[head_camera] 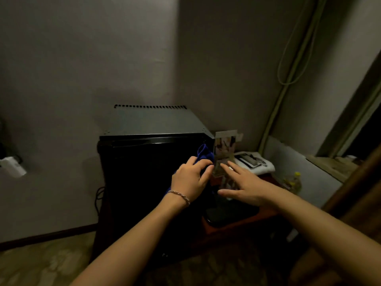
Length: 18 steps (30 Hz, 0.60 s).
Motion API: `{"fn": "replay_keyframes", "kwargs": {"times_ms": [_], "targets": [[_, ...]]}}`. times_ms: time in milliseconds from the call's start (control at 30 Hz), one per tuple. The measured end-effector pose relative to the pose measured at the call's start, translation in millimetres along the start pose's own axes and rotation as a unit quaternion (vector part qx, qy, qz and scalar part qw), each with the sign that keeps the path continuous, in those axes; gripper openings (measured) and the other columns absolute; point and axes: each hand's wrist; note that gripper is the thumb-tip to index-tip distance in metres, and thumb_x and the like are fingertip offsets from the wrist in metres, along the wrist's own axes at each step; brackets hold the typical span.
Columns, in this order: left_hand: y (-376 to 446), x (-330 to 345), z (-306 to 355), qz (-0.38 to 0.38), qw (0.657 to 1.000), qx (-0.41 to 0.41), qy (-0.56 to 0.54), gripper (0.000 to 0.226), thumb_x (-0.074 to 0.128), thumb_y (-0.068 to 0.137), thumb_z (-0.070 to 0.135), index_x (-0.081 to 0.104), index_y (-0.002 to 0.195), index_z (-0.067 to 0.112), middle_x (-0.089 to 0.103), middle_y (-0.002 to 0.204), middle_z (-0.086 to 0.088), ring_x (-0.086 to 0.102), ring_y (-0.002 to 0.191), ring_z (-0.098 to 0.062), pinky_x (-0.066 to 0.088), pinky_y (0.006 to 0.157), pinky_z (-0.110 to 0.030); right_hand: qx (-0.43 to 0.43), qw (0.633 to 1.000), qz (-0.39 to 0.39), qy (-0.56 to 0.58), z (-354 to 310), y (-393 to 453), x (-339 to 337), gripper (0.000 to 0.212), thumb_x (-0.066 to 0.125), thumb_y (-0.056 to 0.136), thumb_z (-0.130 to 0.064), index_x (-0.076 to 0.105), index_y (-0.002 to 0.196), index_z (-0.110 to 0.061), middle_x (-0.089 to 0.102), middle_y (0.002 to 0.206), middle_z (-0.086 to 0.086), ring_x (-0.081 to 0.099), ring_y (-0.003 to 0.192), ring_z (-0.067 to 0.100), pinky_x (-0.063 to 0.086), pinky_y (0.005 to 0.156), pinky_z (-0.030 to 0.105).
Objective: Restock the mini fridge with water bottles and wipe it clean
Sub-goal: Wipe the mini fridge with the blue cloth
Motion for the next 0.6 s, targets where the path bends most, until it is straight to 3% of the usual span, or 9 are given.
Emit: {"fn": "replay_keyframes", "kwargs": {"times_ms": [200,600], "targets": [[4.9,94.3,68.8,-0.052,0.998,0.003,-0.036,0.033,0.035,0.097,0.059,0.052,0.121,0.045,0.050,0.112,0.009,0.060,0.095,-0.019,0.052,0.076,-0.037,0.064,0.997,-0.027,0.033,97.5,-45.2,4.0,0.105,0.049,0.080,-0.080,-0.011,0.155,-0.040,-0.017,0.165,-0.008,-0.006,0.153,0.020,0.009,0.123,0.039],[59.6,315.1,188.2,-0.152,0.982,-0.038,-0.108,0.036,0.034,0.096,0.061,0.048,0.125,0.046,0.049,0.120,0.005,0.058,0.103,-0.025,0.052,0.083,-0.045,0.129,0.987,-0.097,0.024,336.0,-31.6,17.6,0.113,0.055,0.079,-0.077,-0.018,0.155,-0.035,-0.016,0.165,0.004,-0.006,0.153,0.028,0.009,0.123,0.048]]}}
Point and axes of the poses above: each hand's wrist, its own y-axis towards the middle knuckle, its own x-axis out of the palm, z = x × y
